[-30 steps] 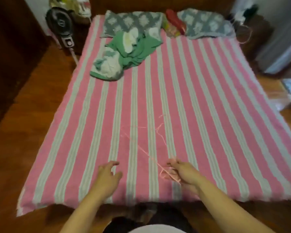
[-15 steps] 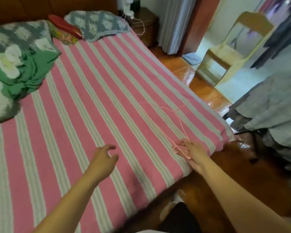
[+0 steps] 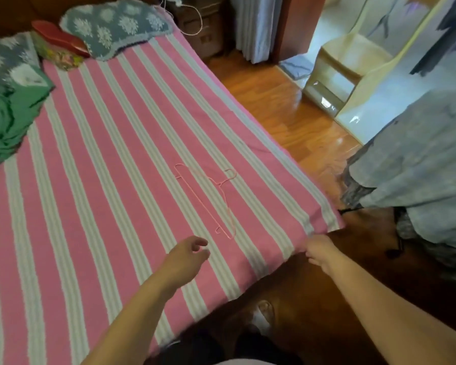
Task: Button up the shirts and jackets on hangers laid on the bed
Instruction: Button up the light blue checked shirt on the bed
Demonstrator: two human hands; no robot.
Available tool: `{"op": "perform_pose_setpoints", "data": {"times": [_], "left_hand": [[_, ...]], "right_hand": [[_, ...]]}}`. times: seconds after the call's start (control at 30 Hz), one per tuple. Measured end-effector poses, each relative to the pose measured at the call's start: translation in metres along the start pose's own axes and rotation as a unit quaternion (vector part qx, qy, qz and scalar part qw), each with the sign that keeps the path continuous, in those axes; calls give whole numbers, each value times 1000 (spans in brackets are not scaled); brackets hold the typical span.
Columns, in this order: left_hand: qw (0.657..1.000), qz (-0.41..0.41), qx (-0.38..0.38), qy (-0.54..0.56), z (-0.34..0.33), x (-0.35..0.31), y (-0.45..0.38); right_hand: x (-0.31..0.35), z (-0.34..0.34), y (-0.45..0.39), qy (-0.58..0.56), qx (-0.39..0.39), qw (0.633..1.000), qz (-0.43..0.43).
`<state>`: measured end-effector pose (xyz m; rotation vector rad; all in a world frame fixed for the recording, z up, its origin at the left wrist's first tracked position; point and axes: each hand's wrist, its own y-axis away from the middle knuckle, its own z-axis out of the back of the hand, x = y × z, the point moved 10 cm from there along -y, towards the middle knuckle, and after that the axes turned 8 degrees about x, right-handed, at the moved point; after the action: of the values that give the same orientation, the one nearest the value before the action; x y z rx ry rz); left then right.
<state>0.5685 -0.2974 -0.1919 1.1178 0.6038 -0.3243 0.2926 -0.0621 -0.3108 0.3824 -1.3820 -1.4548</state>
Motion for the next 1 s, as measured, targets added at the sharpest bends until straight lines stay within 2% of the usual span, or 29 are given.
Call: {"op": "perform_pose_setpoints", "data": {"times": [0.13,0.23,0.33,0.43,0.57,0.67,0.83,0.9,1.0], "left_hand": [[996,-62,20,-63,-29,-125,-52],[977,-187,46,-89,-77,-265,-73],[944,-302,84,-101,-139,-388,-60],[908,-371,120,-152,-203,-464,-39],[856,-420,165,-252,-291,-533,-44],[837,-430,145,-305,-357,-576,-84],[883,-366,38,-293,-448,-637,-147],[909,-337,-8,-244,-467,-655,-168],[947,-277,-57,-152,-474,-656,-193]], "right_hand": [[55,119,28,-114,-68,988,80],[88,201,68,-160,-105,968,161],[100,294,121,-158,-195,940,230],[77,387,162,-195,-249,914,254],[15,500,177,-242,-311,889,235],[-20,584,158,-237,-368,870,227],[-47,682,123,-76,-437,875,193],[-58,711,115,-38,-464,869,169],[-67,734,98,-36,-451,881,139]]}}
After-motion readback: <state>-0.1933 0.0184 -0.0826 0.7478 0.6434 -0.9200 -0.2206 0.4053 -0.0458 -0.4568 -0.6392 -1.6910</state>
